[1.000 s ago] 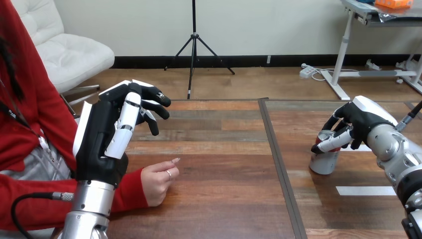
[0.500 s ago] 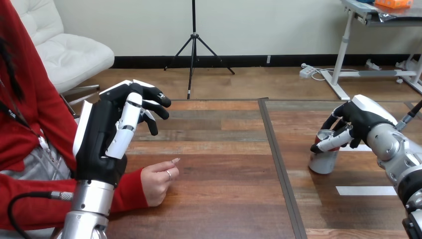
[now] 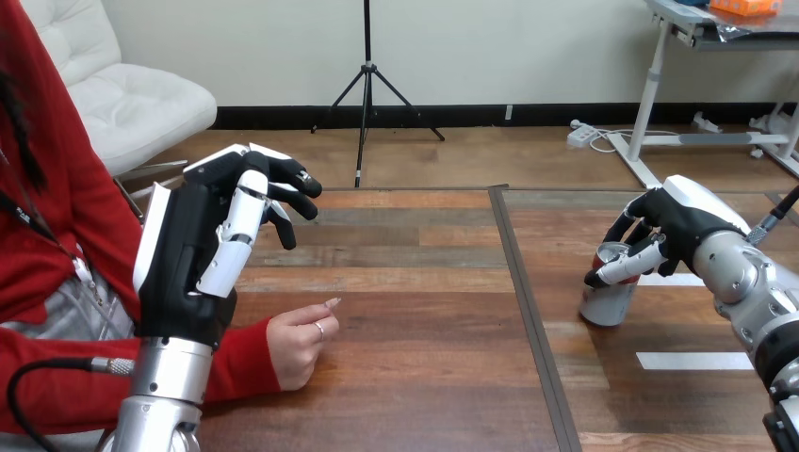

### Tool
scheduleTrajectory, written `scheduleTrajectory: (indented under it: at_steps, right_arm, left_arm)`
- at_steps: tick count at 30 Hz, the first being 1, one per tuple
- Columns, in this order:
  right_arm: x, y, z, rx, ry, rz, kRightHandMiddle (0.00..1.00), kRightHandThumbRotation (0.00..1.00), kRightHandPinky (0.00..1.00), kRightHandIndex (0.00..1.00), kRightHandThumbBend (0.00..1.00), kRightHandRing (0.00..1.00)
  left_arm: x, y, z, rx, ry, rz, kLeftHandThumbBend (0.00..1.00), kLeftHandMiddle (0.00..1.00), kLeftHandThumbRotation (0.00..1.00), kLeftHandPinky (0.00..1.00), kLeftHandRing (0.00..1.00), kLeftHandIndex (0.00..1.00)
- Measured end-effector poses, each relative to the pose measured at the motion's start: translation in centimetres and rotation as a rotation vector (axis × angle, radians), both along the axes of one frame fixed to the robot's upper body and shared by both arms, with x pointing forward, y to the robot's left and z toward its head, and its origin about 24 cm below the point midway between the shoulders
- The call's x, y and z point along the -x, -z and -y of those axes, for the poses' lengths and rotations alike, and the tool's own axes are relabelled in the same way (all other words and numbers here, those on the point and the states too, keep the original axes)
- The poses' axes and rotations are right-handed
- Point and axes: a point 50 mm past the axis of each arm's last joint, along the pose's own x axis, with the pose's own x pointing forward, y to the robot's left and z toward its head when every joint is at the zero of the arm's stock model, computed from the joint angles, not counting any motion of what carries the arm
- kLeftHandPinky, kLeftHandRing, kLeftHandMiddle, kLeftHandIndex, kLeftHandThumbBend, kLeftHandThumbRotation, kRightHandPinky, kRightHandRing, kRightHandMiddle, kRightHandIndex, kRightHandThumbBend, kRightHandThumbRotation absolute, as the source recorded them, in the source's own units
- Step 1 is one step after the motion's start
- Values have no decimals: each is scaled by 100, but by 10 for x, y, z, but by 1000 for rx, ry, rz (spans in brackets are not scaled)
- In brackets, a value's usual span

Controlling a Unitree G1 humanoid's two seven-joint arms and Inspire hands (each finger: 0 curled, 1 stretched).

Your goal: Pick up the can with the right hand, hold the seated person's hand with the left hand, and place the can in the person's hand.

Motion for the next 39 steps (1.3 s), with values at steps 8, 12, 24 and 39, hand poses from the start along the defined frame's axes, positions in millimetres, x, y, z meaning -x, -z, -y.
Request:
scheduleTrajectory:
  at_steps: [8,12,24,39]
  right_arm:
    - [0,-2,2,0,-2,8,45,0,36,49,68,40]
    - [0,-4,4,1,-13,20,45,0,35,50,67,39]
    - [0,-8,7,-12,-8,37,46,0,36,50,66,40]
    - [-1,-8,5,-26,-27,15,47,0,38,50,66,42]
  left_arm:
    - [0,-1,0,-1,1,4,0,49,68,21,42,43]
    - [0,-1,0,0,1,5,0,49,68,21,42,43]
    - [0,-1,0,-3,1,5,0,49,68,21,43,42]
    - [0,-2,-2,-189,-2,6,27,62,59,37,57,56]
